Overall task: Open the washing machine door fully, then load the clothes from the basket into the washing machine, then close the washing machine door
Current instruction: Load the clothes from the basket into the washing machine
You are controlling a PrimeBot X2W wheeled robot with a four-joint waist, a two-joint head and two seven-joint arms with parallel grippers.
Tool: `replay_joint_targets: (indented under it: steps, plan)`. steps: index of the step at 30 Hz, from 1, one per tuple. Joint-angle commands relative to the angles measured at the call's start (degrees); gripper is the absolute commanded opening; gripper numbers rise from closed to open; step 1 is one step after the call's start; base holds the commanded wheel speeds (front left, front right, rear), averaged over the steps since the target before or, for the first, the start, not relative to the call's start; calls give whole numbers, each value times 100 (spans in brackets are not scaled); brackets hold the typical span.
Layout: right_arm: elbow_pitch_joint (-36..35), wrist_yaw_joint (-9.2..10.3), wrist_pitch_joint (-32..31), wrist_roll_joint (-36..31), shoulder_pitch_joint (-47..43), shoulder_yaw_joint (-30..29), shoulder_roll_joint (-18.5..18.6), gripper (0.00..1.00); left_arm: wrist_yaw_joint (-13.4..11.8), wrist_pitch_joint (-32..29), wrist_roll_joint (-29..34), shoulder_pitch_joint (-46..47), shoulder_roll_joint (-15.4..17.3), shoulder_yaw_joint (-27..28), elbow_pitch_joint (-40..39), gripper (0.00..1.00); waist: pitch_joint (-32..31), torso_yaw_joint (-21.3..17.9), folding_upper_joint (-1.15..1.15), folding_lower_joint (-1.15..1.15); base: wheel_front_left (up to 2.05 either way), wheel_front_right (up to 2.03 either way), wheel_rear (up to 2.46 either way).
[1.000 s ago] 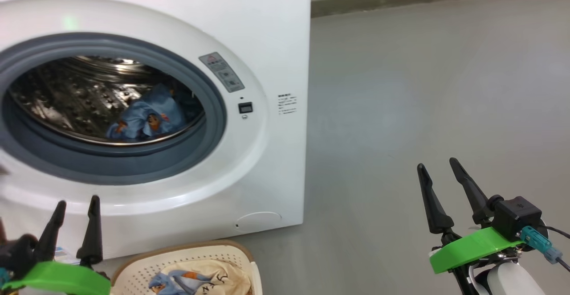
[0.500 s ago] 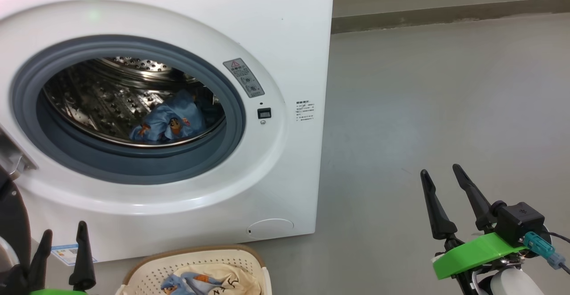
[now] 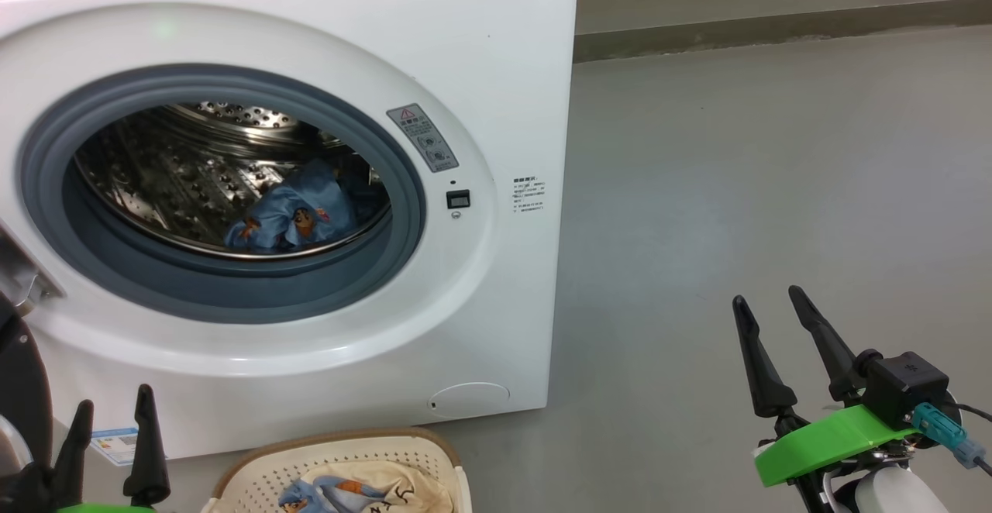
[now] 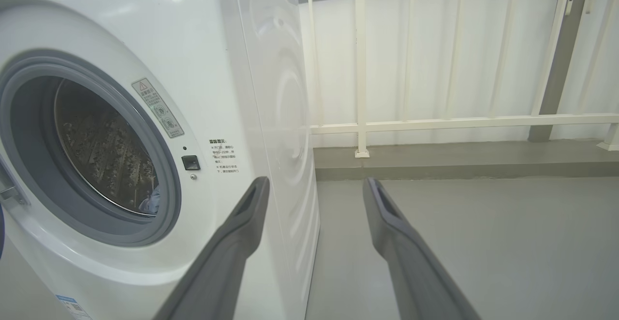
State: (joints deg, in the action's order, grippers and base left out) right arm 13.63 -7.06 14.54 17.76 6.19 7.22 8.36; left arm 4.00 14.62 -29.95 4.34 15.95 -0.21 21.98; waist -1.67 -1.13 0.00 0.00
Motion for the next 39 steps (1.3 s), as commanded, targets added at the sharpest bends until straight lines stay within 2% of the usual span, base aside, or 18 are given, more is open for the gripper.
replay_joint_targets:
  steps: [1,15,25,35,39]
  plan:
    - [-144,-43,46,42,27,128,76,100,12,38,72,75,116,246,-111,100,4,-3,0,0,0,0,0]
    - [-125,-43,46,33,41,139,39,100,107,38,150,103,46,280,19,100,55,-51,0,0,0,0,0]
    - [-40,-43,46,15,65,187,-28,100,239,-92,55,177,-58,-86,752,100,245,-153,0,0,0,0,0]
    - [-62,-43,46,-193,224,167,-227,100,336,-274,-187,588,47,-515,1688,100,876,-306,0,0,0,0,0]
    - [-123,-43,46,-324,324,159,-354,100,345,-366,-401,841,133,-892,2009,100,1237,-388,0,0,0,0,0]
